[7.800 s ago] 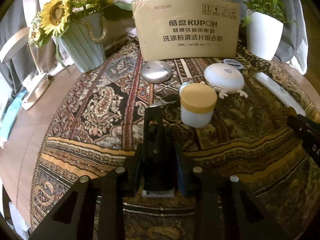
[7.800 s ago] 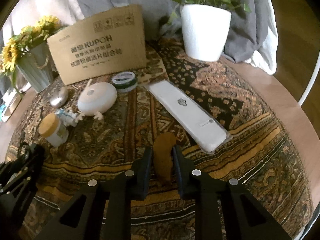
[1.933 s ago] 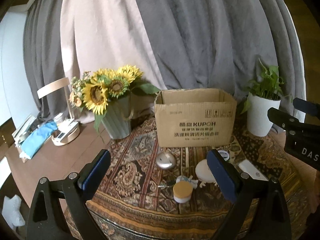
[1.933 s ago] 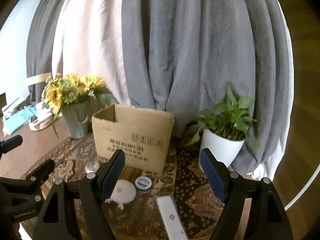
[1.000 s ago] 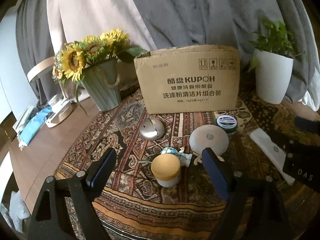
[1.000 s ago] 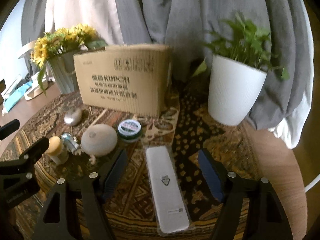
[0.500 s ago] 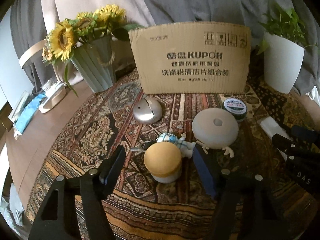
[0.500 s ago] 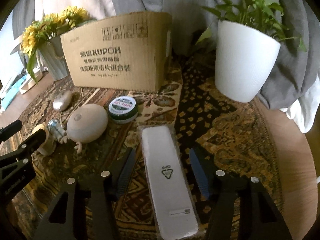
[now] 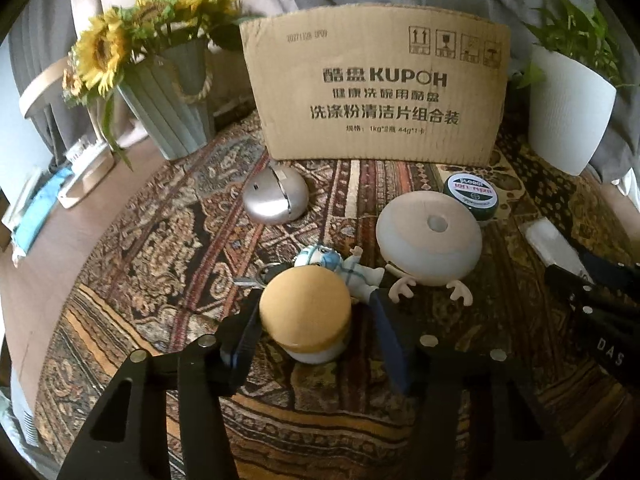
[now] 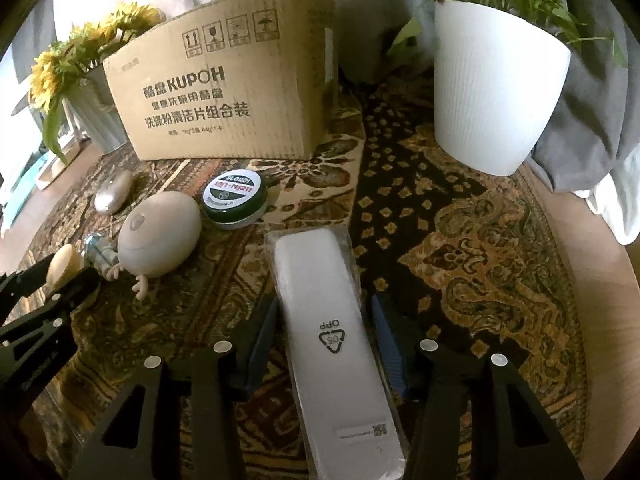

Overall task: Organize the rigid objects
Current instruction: 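Grasp the yellow-lidded jar with the left gripper while the right grasps the white bagged remote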

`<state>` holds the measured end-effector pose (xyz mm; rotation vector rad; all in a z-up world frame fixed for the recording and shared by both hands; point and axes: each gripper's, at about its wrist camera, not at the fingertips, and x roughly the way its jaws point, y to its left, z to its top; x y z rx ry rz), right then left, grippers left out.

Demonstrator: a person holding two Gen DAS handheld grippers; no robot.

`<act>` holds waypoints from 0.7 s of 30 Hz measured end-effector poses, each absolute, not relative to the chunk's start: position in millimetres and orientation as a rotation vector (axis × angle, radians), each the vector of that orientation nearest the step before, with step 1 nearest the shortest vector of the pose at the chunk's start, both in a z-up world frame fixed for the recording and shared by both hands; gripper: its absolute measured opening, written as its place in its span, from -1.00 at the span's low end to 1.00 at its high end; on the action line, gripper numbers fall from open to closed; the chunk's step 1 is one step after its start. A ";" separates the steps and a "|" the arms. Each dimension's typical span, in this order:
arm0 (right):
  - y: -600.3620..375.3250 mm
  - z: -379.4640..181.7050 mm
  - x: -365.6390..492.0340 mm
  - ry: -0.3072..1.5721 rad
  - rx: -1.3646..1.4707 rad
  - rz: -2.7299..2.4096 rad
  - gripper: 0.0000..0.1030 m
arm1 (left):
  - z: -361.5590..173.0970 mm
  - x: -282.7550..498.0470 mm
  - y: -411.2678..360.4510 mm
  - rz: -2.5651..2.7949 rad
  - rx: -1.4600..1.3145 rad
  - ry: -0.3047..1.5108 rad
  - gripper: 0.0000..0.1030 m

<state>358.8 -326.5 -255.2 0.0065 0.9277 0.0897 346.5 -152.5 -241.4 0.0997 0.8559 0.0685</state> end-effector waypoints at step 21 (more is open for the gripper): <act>-321.1 -236.3 324.5 0.839 -0.018 0.147 -0.22 | -216.7 312.7 -162.9 0.019 0.139 0.757 -0.22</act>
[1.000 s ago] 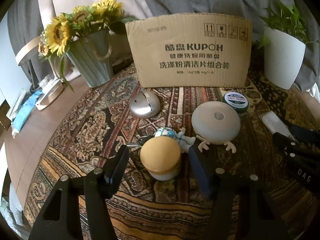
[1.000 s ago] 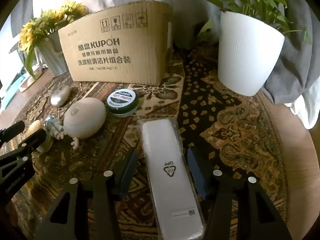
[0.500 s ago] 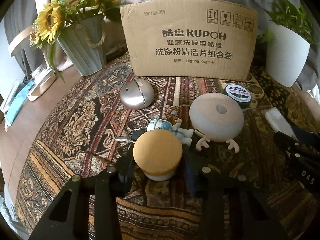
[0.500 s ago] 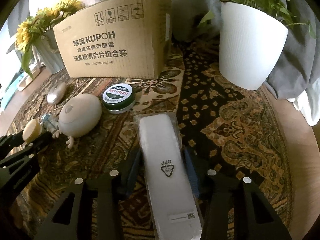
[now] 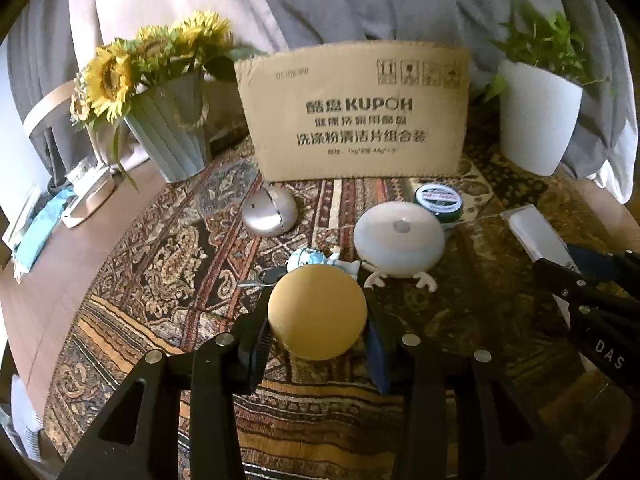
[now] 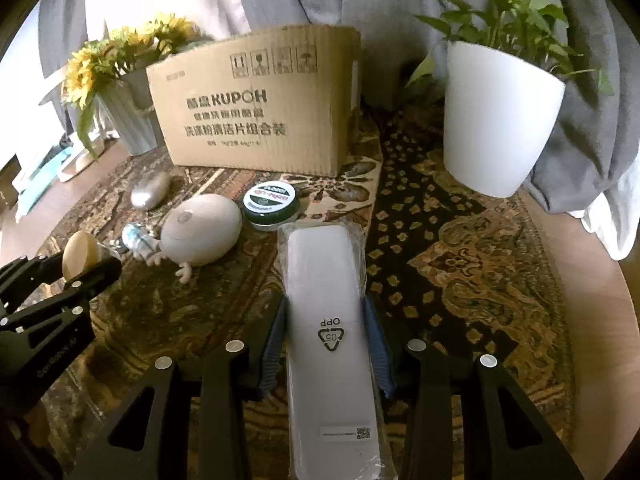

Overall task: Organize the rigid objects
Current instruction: 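Grasp the yellow-lidded jar with the left gripper while the right grasps the white bagged remote, then lift the jar and the bagged remote and carry both over the cardboard box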

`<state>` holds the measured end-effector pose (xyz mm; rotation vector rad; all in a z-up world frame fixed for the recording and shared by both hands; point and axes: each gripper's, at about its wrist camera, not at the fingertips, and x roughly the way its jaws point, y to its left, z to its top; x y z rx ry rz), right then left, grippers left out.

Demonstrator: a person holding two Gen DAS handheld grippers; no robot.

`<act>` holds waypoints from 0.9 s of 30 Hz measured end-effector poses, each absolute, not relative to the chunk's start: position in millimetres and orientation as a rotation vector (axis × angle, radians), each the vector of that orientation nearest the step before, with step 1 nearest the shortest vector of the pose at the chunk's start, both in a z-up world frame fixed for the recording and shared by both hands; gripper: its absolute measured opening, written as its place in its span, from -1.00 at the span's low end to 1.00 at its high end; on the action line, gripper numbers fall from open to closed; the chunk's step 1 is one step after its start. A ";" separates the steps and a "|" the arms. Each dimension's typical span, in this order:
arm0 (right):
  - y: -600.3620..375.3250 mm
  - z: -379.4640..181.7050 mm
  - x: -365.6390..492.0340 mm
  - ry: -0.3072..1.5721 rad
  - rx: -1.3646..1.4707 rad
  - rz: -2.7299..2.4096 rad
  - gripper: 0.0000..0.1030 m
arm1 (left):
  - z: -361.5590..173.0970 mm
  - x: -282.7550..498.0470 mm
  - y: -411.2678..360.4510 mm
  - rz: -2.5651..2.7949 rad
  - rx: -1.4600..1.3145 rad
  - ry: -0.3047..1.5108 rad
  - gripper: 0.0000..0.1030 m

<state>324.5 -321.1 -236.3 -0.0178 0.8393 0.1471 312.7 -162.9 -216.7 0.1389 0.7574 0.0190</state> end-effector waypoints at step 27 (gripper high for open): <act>-304.4 -142.1 292.6 0.685 0.018 0.170 -0.22 | -130.7 285.0 -146.7 -0.036 0.145 0.612 -0.22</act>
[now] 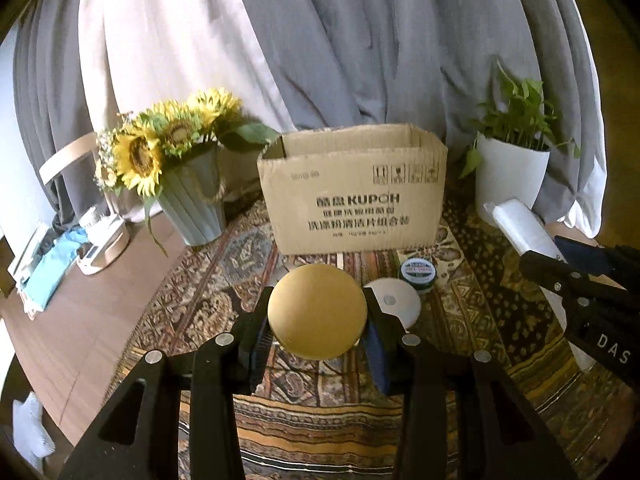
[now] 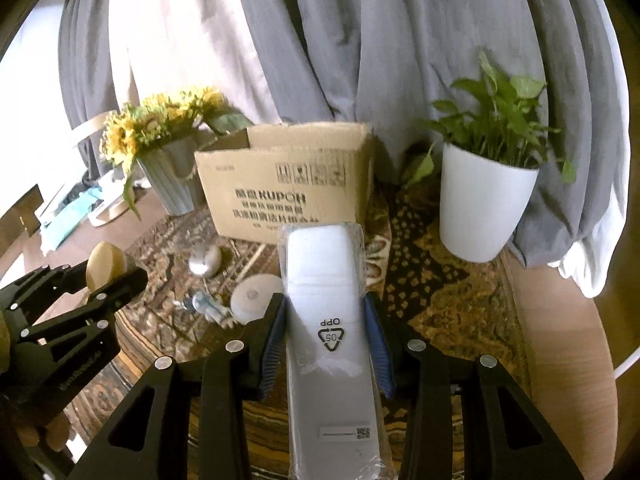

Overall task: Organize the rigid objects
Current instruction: 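Lift the jar and the bagged remote and carry both over the cardboard box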

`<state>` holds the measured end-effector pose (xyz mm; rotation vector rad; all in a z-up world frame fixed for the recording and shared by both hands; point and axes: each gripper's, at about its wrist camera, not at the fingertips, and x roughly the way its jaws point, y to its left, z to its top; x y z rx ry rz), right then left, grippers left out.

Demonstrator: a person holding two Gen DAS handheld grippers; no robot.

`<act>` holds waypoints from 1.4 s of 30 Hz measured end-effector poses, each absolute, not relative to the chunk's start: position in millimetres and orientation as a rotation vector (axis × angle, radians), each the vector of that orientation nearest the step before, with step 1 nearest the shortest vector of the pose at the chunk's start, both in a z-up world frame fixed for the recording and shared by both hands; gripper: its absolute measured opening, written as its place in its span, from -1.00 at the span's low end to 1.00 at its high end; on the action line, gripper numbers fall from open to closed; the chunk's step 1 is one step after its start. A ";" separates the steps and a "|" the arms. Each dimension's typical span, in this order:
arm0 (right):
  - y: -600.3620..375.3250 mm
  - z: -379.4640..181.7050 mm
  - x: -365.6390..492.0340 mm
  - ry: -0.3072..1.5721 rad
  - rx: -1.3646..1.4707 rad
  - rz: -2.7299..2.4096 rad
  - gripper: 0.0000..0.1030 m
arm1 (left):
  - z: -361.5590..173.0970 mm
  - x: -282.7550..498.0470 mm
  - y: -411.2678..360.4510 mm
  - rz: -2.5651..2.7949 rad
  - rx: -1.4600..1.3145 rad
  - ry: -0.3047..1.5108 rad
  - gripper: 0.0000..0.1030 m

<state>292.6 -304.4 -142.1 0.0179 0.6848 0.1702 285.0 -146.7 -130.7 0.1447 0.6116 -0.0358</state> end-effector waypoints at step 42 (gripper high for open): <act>-257.1 -30.0 411.2 0.559 -0.037 0.199 -0.22 | -32.3 416.0 -116.4 -0.257 0.251 0.459 -0.22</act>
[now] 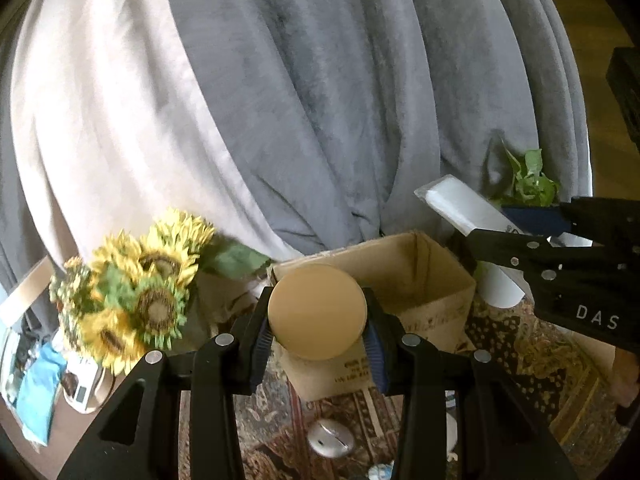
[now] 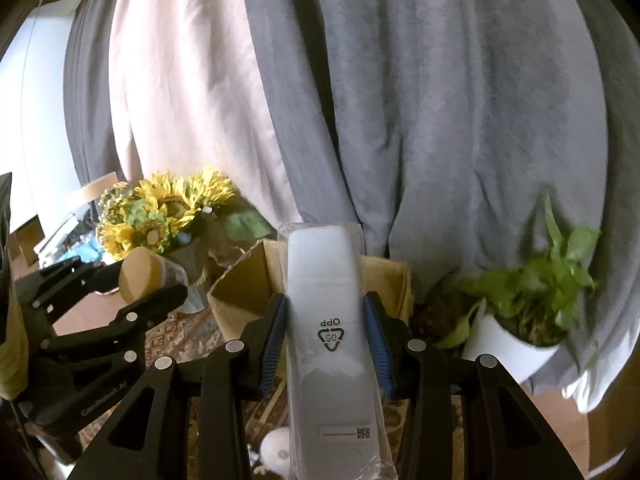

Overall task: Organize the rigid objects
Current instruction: 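Lift the jar and the bagged remote and carry both over the cardboard box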

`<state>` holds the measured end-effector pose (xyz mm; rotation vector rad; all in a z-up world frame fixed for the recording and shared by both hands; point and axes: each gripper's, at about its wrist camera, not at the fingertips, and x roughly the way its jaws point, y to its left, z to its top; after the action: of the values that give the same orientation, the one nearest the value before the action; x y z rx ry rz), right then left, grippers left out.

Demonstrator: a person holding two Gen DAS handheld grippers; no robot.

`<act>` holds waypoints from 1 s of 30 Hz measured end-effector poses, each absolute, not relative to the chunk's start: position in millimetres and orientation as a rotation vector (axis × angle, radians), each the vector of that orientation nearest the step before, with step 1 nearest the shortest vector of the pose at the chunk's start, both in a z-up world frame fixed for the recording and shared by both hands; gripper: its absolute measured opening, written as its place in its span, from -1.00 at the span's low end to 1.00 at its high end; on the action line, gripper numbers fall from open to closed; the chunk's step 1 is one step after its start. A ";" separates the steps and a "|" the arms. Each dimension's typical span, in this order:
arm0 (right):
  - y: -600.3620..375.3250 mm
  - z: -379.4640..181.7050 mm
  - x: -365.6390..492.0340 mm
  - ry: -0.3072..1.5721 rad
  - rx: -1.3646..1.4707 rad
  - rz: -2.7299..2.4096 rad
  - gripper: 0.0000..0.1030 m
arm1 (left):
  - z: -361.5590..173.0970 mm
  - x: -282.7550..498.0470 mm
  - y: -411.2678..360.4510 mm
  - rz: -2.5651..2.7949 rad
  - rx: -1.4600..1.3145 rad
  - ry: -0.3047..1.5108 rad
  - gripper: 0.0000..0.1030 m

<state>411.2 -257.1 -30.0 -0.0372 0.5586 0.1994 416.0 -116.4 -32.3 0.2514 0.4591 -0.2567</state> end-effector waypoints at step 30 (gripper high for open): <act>-243.8 -89.3 579.9 0.895 -0.244 0.366 -0.22 | -74.6 580.6 -144.7 -0.423 0.423 0.789 -0.22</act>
<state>579.9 -243.8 -89.3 -0.2440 0.8952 0.3659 580.6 -144.7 -74.6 0.4234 0.7889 -0.4229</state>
